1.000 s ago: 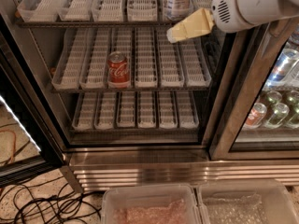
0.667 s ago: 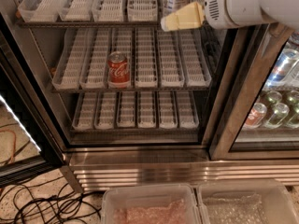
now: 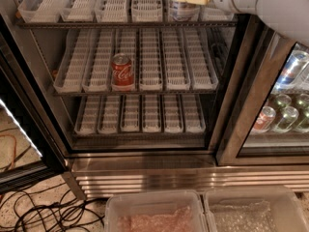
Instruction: Pick blue plastic bottle from top shelf of fridge
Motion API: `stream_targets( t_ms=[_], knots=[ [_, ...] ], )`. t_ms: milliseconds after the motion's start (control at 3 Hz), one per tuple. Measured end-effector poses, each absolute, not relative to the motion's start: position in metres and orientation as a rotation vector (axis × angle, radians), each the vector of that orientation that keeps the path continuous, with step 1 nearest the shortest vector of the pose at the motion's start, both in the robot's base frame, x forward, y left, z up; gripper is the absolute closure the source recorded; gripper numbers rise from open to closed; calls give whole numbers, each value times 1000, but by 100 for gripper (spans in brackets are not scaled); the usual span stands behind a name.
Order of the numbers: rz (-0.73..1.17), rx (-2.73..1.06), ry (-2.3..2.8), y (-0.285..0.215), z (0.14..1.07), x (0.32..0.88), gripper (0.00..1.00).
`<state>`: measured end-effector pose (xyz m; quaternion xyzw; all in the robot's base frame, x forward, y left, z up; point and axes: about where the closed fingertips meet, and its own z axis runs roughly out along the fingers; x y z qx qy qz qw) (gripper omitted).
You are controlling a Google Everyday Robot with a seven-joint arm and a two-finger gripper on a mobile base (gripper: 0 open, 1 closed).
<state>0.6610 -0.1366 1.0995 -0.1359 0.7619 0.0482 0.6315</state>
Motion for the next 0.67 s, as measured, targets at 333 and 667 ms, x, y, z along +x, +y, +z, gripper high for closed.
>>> stream_targets(
  t_ms=[333,667],
  knots=[
    [120,-257,1708,-146,1109,675,0],
    [160,-231,1703,-139,1109,688,0]
  ],
)
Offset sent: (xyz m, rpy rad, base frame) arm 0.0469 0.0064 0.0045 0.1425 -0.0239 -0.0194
